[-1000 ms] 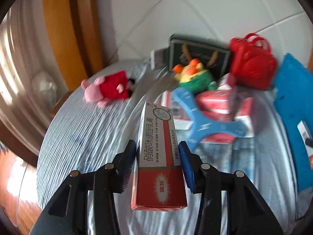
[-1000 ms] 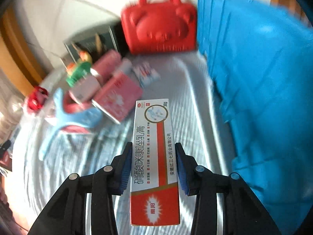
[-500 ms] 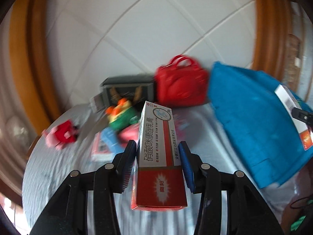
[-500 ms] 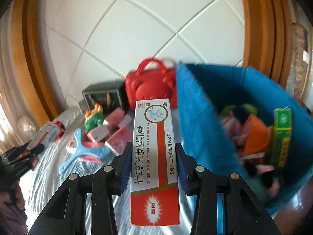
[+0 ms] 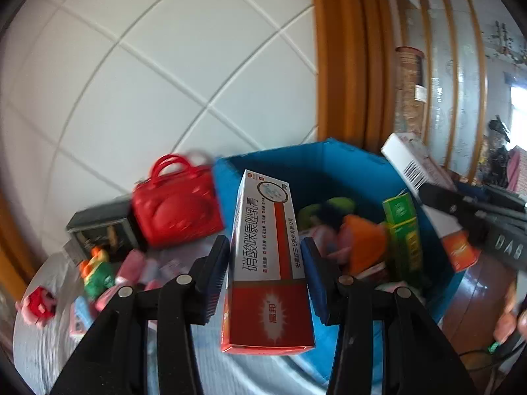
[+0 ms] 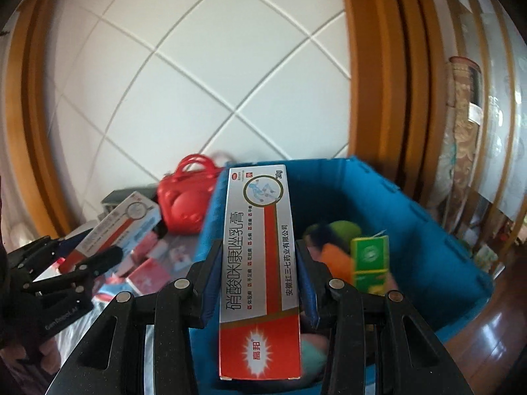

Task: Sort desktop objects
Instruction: 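Carry both ointment boxes over the blue bin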

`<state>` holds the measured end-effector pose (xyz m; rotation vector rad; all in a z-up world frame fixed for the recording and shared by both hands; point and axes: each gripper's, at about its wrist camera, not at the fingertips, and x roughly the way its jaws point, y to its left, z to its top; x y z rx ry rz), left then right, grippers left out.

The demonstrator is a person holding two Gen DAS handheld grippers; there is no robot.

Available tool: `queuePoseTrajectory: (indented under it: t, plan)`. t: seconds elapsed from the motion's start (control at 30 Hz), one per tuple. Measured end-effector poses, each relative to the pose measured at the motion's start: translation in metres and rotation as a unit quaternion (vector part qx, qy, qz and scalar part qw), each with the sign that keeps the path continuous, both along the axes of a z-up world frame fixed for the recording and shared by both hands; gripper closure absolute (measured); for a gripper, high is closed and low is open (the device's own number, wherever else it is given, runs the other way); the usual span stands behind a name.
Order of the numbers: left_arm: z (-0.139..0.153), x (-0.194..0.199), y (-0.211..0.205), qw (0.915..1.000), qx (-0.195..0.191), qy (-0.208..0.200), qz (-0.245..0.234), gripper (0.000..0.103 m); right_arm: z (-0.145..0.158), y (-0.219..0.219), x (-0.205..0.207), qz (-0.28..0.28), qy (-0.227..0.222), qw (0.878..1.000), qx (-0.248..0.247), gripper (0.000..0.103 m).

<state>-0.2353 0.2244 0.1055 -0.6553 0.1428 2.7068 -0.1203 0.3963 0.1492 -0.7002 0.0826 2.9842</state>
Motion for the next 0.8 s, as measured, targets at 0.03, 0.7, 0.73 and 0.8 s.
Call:
queuePoseTrajectory:
  t: [0.03,0.7,0.73,0.8]
  plan:
    - [0.004,-0.003,0.018,1.0000,-0.001,0.002,-0.008,0.059,0.001,0.010,0.000,-0.005,0.002,1.000,0.002,0.062]
    - [-0.010,-0.041,0.177,0.9965,-0.051,-0.048,-0.045,0.059,-0.056,0.124,-0.041,-0.080,-0.062,0.995,0.020,0.062]
    - [-0.012,-0.042,0.179,0.9963,-0.052,-0.051,-0.044,0.059,-0.057,0.126,-0.041,-0.079,-0.064,0.995,0.019,0.062]
    - [-0.014,-0.044,0.182,0.9965,-0.057,-0.050,-0.035,0.059,-0.060,0.129,-0.043,-0.078,-0.068,0.994,0.020,0.062]
